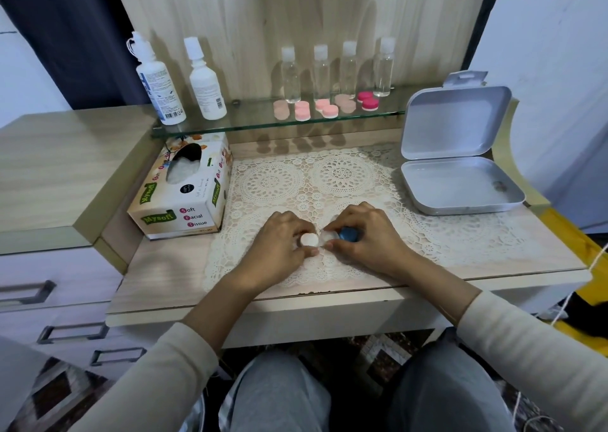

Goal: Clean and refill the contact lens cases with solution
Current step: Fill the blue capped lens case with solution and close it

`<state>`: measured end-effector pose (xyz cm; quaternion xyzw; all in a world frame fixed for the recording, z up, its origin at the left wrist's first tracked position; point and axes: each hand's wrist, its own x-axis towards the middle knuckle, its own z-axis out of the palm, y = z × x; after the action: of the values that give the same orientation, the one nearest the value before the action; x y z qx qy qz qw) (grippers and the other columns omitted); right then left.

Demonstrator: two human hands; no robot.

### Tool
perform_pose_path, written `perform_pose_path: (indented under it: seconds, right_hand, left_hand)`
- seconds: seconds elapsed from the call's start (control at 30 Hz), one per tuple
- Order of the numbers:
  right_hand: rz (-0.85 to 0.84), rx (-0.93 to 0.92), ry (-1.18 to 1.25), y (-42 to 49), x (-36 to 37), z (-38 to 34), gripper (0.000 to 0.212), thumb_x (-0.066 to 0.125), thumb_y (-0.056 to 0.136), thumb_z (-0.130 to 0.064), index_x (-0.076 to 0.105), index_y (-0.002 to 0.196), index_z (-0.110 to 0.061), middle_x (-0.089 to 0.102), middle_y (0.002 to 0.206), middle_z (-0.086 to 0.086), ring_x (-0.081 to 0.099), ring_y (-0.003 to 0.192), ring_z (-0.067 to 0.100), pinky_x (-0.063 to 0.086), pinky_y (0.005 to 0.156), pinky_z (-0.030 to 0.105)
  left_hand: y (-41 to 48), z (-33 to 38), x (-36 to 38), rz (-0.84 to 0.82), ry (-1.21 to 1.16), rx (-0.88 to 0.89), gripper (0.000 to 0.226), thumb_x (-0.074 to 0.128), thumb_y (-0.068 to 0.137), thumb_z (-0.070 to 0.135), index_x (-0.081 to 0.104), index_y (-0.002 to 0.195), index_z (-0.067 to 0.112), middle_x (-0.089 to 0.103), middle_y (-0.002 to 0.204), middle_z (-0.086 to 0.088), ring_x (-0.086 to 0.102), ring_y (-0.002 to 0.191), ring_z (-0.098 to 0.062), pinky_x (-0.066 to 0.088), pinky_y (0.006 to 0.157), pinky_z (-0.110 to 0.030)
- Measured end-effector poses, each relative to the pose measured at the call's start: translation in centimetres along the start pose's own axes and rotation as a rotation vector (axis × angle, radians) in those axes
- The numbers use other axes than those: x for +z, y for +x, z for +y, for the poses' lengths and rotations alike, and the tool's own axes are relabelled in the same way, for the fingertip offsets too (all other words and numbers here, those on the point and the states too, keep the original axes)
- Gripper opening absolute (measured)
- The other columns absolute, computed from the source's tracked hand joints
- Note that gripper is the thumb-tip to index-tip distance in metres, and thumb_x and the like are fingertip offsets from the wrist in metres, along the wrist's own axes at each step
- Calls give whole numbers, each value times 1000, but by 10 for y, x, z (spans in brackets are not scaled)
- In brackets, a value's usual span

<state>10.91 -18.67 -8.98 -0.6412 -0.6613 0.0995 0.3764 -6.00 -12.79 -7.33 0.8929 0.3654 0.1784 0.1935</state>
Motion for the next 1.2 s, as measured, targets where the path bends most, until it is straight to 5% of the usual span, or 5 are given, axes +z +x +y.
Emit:
perform_pose_path:
  seconds: [0.1,0.23,0.47,1.1,1.2]
  right_hand:
    - [-3,2,2,-1,0,-1,23,79,69,-28,75,89,-16,66,84,-3,51,82,15,32,74,26]
    - [-15,8,3,0,0,-1,32,69,65,-37,75,90,-17,67,86,-5,52,83,14,37,77,27]
    - [-14,2,17,-1,0,0,21,79,69,-26,75,87,-18,67,84,-3,54,82,19,42,78,35]
    - [-256,21,-166,7,-29,-6,52,76,71,-41,64,116,-19,59,107,-6,47,100,9,32,81,19]
    - [-291,13,-268,6,-35,-5,32,69,79,-25,68,110,-17,56,103,-3,49,98,12,31,78,17]
  left_hand:
    - [1,-3,-7,-94,8,-3,51,69,79,34,54,127,24,51,123,7,37,116,-13,32,98,-30]
    - [-1,4,-1,91,136,-113,47,69,67,58,60,95,21,55,94,8,46,93,-10,37,74,-25]
    - [3,-4,-5,-59,-19,-2,36,69,80,27,64,115,25,58,110,7,38,105,-11,31,87,-22]
    - [-8,-7,9,163,-131,-43,38,74,74,32,69,108,14,59,97,-1,54,95,-16,46,86,-34]
    - [-10,-8,11,157,-142,-42,39,72,76,31,67,111,15,58,102,0,51,100,-15,40,89,-28]
